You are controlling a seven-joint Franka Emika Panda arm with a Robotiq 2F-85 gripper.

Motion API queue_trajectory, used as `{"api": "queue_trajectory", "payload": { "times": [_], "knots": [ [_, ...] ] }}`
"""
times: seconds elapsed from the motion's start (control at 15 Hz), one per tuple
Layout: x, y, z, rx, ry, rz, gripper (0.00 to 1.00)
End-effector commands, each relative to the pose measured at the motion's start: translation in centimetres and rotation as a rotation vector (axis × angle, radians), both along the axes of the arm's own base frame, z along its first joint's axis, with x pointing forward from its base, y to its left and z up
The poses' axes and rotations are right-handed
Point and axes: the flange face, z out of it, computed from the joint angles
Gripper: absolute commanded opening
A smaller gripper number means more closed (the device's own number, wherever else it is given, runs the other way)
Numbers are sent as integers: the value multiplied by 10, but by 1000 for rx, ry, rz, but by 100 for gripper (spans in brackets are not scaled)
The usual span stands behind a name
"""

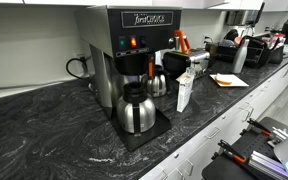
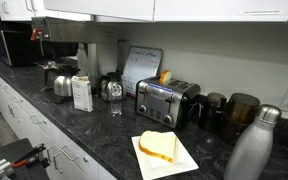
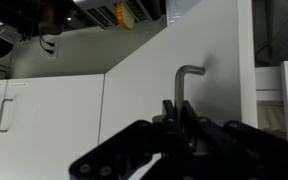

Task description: Open one of the overhead cabinets

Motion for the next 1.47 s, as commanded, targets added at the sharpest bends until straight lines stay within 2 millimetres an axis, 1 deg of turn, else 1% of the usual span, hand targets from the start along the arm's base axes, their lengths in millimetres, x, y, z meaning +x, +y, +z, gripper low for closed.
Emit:
{"api": "queue_trajectory", "payload": {
  "times": [0.0, 0.07, 0.13, 0.27, 0.53, 0.6, 0.8, 1.13, 1.27, 1.4],
  "knots": [
    [4, -9, -10, -40, 83, -77, 42],
    [4, -11, -10, -43, 83, -89, 48],
    [5, -13, -9, -46, 84, -107, 57],
    [5, -18, -8, -53, 83, -135, 72],
    [8, -25, -9, -51, 90, -168, 98],
    [9, -26, -10, -49, 93, -173, 100],
    [12, -27, -11, -43, 106, -184, 100],
    [12, -26, -12, -40, 110, -182, 100],
    [10, -25, -11, -31, 105, -176, 100],
    [9, -21, -9, -3, 84, -132, 100]
  ]
}}
